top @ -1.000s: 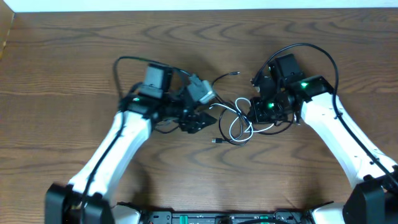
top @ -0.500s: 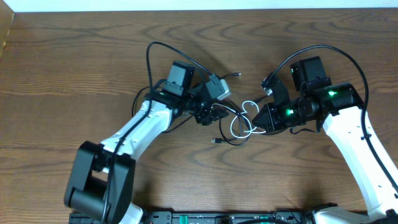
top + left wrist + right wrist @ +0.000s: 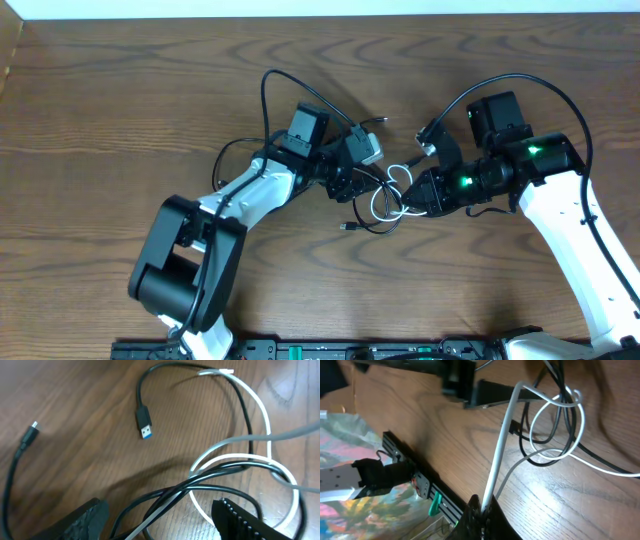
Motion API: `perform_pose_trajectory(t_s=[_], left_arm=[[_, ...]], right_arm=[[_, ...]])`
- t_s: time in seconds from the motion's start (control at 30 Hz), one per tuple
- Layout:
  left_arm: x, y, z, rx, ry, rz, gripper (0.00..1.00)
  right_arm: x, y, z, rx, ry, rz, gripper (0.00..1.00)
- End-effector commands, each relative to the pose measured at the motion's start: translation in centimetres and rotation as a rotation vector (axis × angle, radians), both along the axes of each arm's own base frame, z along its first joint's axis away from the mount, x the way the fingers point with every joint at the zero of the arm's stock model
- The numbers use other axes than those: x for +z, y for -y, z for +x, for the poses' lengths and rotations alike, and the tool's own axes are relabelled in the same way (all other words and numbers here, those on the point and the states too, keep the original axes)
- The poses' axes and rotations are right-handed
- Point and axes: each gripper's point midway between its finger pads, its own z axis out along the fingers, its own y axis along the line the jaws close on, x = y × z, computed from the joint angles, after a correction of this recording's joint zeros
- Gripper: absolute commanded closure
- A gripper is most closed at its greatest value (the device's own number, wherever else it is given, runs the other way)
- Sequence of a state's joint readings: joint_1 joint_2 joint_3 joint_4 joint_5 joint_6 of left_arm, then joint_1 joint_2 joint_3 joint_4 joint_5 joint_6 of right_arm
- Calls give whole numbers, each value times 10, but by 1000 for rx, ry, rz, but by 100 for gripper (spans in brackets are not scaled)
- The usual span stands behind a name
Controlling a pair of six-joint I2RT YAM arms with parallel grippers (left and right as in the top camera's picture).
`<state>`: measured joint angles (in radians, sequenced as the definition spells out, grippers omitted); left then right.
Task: Untangle cables
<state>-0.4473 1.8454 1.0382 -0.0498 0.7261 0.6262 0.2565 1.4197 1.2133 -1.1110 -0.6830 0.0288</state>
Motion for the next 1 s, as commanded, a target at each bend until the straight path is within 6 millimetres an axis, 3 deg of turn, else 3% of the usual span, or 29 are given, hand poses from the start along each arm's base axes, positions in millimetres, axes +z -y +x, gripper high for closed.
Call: perform_pose_trajectory(t_s=[0.0,0.4,0.47,0.5,0.53,0.57,0.77,0.97], left_arm=[[-17,-1,-1,0,-24,19,29],[-23,19,5,-39,41,-23,31],[-23,22,2,-51,43,-21,49],[-24,22,2,-48,46,-15,75],[-26,21,3,-40,50,-3,89],[-27,20,5,-31,51,8,92],[-34,-1,20,86,24,68,92],[-28,-40,28,171,-39,99,92]], right_arm=[[13,-5,-2,32,35,49,99],[16,-8,-4,43,33,72,99],[16,-9,-4,45,34,78,99],[17,-9,-4,46,35,81,99],[17,-9,-3,46,38,82,99],[17,-9,-3,46,38,82,99],[18,-8,0,30,40,84,99],[19,3,12,-18,56,90,99]])
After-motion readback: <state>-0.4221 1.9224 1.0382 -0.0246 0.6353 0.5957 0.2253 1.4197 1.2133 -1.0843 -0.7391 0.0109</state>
